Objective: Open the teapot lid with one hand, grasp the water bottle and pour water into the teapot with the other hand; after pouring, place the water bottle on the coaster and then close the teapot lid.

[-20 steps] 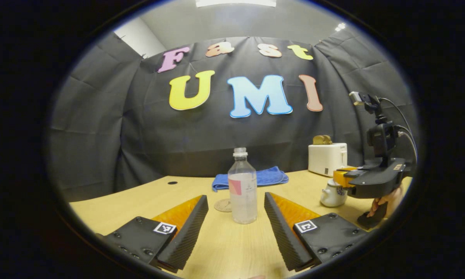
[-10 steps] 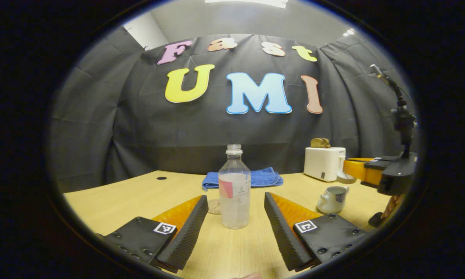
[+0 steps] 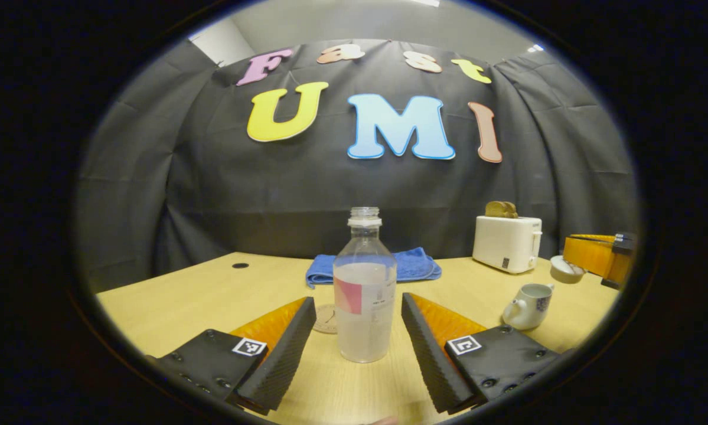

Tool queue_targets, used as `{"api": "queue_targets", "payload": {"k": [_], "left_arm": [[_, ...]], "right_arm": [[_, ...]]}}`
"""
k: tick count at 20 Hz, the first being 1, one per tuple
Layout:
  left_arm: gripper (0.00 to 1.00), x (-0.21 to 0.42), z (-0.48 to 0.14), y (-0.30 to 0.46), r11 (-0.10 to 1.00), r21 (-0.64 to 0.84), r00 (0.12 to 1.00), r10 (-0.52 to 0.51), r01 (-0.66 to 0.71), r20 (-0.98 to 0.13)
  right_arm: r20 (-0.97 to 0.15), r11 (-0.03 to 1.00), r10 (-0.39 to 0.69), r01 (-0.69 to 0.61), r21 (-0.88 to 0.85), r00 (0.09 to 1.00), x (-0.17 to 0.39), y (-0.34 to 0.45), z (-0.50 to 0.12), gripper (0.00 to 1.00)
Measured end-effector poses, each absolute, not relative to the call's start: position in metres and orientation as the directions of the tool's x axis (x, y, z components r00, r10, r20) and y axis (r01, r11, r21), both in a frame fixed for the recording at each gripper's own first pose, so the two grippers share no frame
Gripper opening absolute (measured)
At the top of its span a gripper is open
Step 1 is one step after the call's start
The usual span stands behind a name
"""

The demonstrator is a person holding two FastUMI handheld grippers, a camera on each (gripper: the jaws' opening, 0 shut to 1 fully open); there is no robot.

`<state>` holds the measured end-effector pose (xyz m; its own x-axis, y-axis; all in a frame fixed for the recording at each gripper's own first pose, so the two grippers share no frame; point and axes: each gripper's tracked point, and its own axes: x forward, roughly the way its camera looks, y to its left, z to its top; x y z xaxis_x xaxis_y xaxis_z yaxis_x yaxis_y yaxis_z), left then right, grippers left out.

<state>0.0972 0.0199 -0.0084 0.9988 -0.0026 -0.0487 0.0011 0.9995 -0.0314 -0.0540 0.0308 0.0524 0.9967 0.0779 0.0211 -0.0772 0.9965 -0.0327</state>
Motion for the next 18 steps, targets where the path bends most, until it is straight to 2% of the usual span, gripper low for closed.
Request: {"api": "queue_targets", "payload": {"k": [18], "left_arm": [[0.99,0.151,-0.025,0.026,0.998,-0.055,0.994,0.011,-0.017,-0.107]], "right_arm": [[0.022,0.993,0.115,-0.115,-0.012,0.993,-0.078,0.03,0.054,0.0]]}}
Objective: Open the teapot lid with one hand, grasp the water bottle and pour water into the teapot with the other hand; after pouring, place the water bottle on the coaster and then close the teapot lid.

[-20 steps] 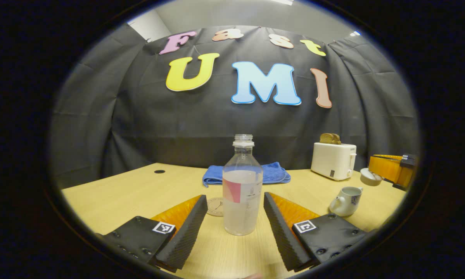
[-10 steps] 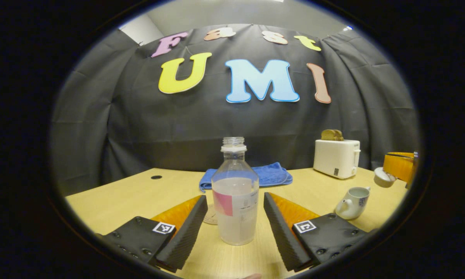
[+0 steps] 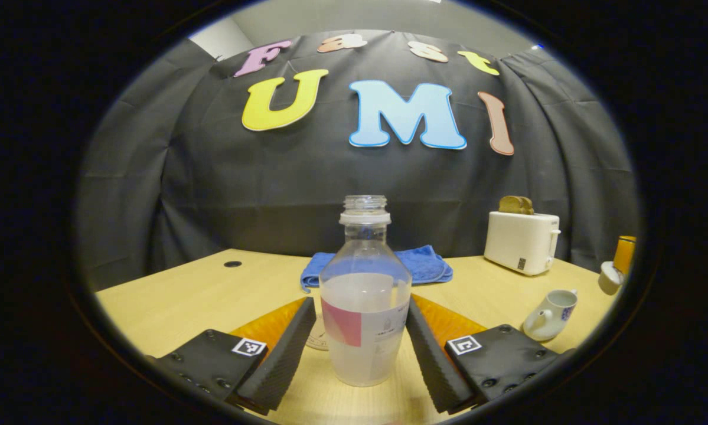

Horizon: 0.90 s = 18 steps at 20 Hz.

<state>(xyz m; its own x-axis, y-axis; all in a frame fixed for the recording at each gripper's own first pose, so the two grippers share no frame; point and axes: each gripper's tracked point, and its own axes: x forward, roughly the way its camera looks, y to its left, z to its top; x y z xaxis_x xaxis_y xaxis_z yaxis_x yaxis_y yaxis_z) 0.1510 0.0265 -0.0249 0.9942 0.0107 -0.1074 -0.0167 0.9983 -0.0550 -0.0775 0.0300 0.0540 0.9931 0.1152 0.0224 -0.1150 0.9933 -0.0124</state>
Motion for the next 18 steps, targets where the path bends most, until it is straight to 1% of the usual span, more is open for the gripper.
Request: {"api": "queue_targets", "payload": {"k": [3,8,11,15,18], "left_arm": [[0.88,0.149,-0.026,0.026,0.998,-0.062,0.993,0.006,-0.013,-0.117],[0.87,0.14,-0.024,0.025,0.998,-0.068,0.991,-0.006,-0.003,-0.135],[0.87,0.137,-0.02,0.021,0.999,-0.054,0.992,-0.014,0.007,-0.126],[0.87,0.13,-0.002,0.014,1.0,0.003,0.996,-0.029,0.029,-0.087],[0.87,0.126,0.007,0.0,0.993,0.095,0.995,-0.064,0.071,-0.071]], "right_arm": [[0.021,0.993,0.122,-0.121,-0.008,0.992,-0.086,0.032,0.054,0.0],[-0.002,0.993,0.117,-0.117,0.009,0.993,-0.109,0.025,0.047,0.0],[-0.021,0.994,0.105,-0.105,0.009,0.994,-0.121,0.019,0.039,0.0],[-0.04,0.995,0.099,-0.098,0.023,0.994,-0.138,0.013,0.035,0.0],[-0.044,0.994,0.101,-0.099,0.033,0.994,-0.16,0.012,0.031,0.0]]}}
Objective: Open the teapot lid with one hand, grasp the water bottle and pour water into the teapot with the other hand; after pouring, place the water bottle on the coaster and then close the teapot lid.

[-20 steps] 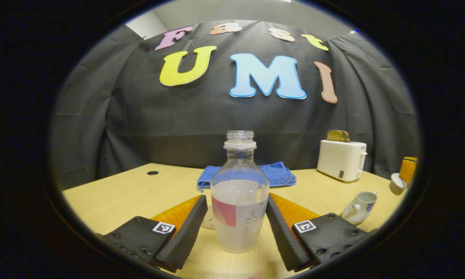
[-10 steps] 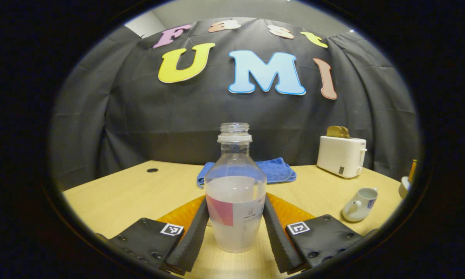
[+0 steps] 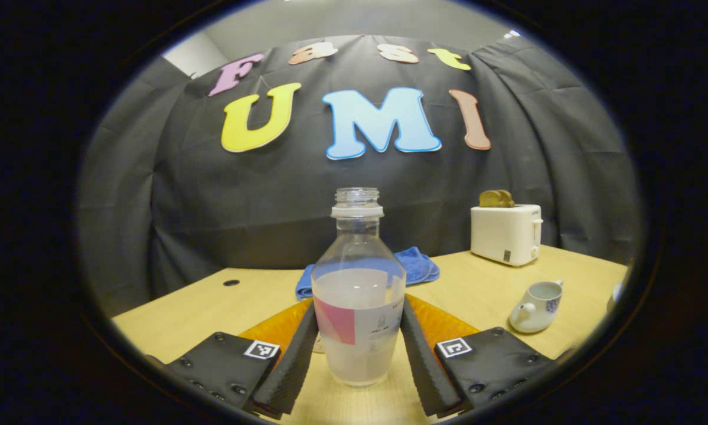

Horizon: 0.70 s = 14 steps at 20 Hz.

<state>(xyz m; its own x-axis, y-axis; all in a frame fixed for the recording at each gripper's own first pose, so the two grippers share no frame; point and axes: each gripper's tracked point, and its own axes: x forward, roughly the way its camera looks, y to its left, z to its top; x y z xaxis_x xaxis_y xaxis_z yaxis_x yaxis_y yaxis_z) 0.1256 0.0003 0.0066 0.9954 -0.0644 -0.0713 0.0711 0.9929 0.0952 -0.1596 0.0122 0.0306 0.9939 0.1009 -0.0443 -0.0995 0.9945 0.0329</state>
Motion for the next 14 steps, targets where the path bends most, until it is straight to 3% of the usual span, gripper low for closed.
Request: {"api": "queue_targets", "payload": {"k": [14], "left_arm": [[0.87,0.121,0.006,-0.067,0.838,0.511,0.982,-0.174,0.19,-0.079]], "right_arm": [[-0.081,0.993,0.11,-0.106,0.06,0.991,-0.212,0.019,0.009,0.0]]}}
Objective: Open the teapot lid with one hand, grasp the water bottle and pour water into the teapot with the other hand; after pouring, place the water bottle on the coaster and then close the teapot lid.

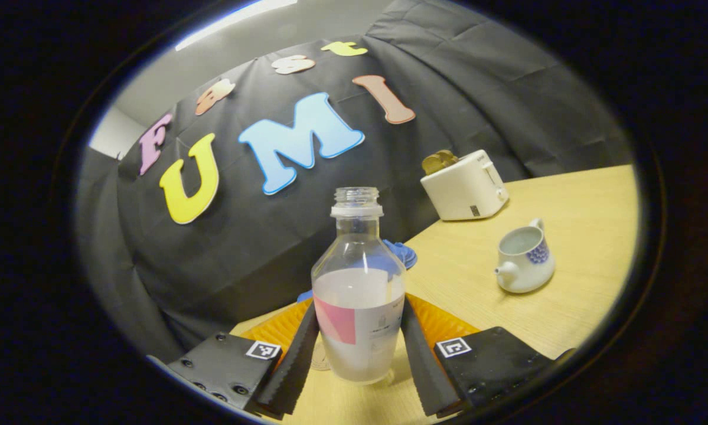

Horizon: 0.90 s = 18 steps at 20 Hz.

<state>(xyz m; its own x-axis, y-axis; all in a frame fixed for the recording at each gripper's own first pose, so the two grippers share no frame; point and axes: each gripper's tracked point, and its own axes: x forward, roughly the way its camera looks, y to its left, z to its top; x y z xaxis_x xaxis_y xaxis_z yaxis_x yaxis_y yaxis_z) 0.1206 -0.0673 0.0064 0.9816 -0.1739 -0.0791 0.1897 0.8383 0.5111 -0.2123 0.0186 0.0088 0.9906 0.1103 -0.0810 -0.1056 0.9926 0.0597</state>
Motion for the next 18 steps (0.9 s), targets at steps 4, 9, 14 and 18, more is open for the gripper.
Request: {"api": "queue_targets", "payload": {"k": [4,9,14,18], "left_arm": [[0.86,0.122,-0.002,-0.084,0.768,0.609,0.979,-0.183,0.2,-0.09],[0.86,0.127,-0.011,-0.097,0.699,0.683,0.976,-0.188,0.213,-0.112],[0.86,0.135,-0.018,-0.11,0.587,0.777,0.971,-0.195,0.227,-0.136],[0.86,0.141,-0.035,-0.119,0.485,0.835,0.963,-0.192,0.261,-0.189]], "right_arm": [[-0.089,0.993,0.099,-0.093,0.069,0.991,-0.216,0.015,0.004,0.0],[-0.099,0.994,0.099,-0.093,0.065,0.99,-0.22,0.013,0.0,0.0],[-0.072,0.997,0.074,-0.072,0.035,0.995,-0.22,0.007,0.005,0.0],[-0.074,0.997,0.072,-0.069,0.043,0.995,-0.224,0.006,0.001,0.0]]}}
